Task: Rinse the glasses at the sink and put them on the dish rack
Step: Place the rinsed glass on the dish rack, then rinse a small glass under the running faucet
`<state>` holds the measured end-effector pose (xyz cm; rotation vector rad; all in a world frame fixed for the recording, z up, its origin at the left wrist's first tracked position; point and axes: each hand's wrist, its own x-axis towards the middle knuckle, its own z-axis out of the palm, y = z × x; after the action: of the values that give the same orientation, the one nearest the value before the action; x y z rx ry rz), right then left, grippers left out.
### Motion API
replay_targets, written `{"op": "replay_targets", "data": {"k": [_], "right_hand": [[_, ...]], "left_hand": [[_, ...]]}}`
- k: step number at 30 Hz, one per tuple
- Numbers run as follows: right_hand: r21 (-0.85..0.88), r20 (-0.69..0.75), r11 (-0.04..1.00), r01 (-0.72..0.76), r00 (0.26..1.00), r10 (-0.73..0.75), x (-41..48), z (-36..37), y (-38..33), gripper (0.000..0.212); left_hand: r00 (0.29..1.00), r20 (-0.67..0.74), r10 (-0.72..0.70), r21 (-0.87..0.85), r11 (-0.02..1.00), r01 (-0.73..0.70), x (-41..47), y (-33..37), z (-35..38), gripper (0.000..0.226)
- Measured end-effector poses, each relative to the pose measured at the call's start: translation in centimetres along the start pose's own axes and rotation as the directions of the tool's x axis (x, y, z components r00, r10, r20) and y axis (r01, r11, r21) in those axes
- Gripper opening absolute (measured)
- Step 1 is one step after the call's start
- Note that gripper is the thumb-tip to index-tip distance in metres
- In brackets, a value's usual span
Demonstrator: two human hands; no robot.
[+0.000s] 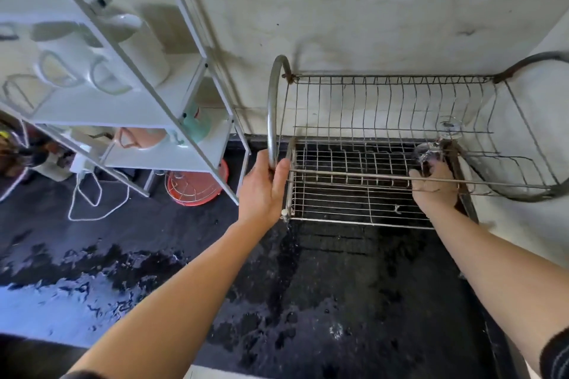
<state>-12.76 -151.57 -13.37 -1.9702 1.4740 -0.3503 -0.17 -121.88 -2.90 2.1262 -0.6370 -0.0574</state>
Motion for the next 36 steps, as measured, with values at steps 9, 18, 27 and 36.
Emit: {"op": "replay_targets", "data": {"k": [9, 18, 27, 36], "right_hand": [[-0.132, 0.253, 0.946, 0.297, 0.932, -0.258, -19.0, 4.6, -6.4, 0.02], [-0.03, 0.489, 0.778, 0.628, 0.688, -0.536, -37.3, 15.2, -18.0, 0.02], [0.129, 0.629, 0.579, 0.805, 0.385, -0.675, -52.1, 25.8, -33.3, 0.015], [0.255, 0.73, 0.399, 0.881, 0.095, -0.677, -65.7, 40.5, -45.8, 0.02]], "left_hand": [[0.978, 0.169, -0.124, 0.421, 0.906, 0.042, -7.1, -9.8, -12.9, 0.017], [0.966, -0.115, -0.231, 0.473, 0.842, 0.258, -15.6, -18.9, -33.3, 0.019], [0.848, -0.406, -0.34, 0.365, 0.791, 0.492, -21.0, -27.0, -49.5, 0.013], [0.613, -0.622, -0.487, 0.245, 0.622, 0.743, -24.3, -37.2, -62.7, 0.015]]}}
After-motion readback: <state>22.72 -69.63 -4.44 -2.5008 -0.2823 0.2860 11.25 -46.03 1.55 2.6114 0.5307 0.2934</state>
